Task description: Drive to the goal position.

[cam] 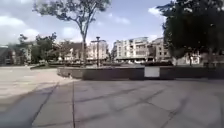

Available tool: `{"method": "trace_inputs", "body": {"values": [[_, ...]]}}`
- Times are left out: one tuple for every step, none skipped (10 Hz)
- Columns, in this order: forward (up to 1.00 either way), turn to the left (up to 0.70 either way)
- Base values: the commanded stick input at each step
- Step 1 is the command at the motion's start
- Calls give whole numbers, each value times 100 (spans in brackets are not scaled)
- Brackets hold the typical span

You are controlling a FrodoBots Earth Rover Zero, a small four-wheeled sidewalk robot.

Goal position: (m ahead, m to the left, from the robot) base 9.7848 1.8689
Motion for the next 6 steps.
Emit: {"method": "trace_inputs", "body": {"values": [[70, 35], [70, 35], [70, 24], [70, 14], [70, 8], [70, 1]]}}
